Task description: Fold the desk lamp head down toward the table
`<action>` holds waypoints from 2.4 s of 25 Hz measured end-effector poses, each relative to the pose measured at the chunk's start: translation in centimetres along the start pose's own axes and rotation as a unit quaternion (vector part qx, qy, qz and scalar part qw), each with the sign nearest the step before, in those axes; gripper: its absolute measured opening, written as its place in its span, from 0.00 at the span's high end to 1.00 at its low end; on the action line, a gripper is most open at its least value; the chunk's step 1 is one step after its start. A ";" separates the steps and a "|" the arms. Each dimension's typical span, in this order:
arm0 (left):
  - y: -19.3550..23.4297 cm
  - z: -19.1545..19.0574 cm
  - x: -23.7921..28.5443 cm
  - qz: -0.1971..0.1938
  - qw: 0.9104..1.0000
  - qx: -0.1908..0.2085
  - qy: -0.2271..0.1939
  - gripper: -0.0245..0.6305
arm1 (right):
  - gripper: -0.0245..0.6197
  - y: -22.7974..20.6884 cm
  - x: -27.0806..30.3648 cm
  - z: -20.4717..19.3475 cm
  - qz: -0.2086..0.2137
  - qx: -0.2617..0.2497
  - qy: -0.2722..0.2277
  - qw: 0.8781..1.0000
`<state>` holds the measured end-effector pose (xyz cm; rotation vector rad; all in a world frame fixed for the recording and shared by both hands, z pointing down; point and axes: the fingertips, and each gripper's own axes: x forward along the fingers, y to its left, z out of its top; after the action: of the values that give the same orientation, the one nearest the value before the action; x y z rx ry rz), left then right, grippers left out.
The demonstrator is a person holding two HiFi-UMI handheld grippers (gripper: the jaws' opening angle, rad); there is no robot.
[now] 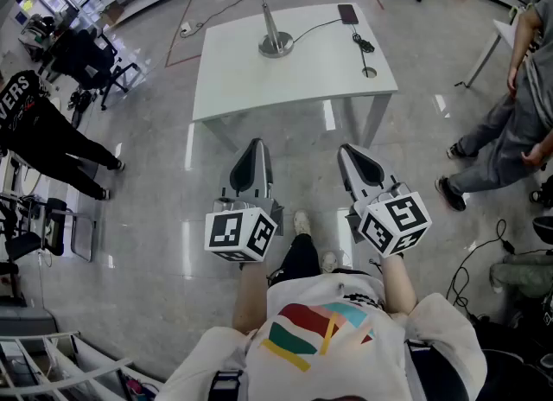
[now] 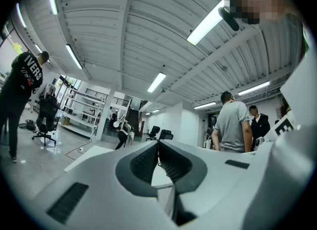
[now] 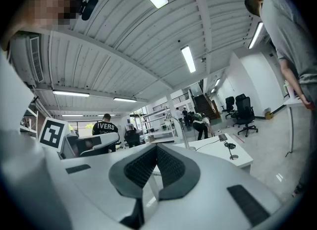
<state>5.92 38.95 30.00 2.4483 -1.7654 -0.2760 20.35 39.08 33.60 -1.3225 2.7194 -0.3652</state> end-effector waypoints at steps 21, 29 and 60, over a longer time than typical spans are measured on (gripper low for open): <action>23.1 4.1 25.7 -0.052 0.999 -0.014 -0.004 0.88 | 0.95 -6.8 34.3 5.7 -0.042 -0.022 -0.017 0.999; 28.0 2.8 31.6 -0.042 0.998 -0.050 0.000 0.88 | 0.95 -10.0 40.9 5.1 -0.046 -0.016 0.014 0.999; 34.1 11.2 55.5 -0.013 0.979 0.201 -0.029 0.54 | 0.95 -21.3 63.5 9.1 0.091 -0.088 0.044 0.991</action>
<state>-11.07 -24.33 21.17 2.7564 -1.9817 0.0138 -1.02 -25.02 31.43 -1.1065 2.9760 -0.1731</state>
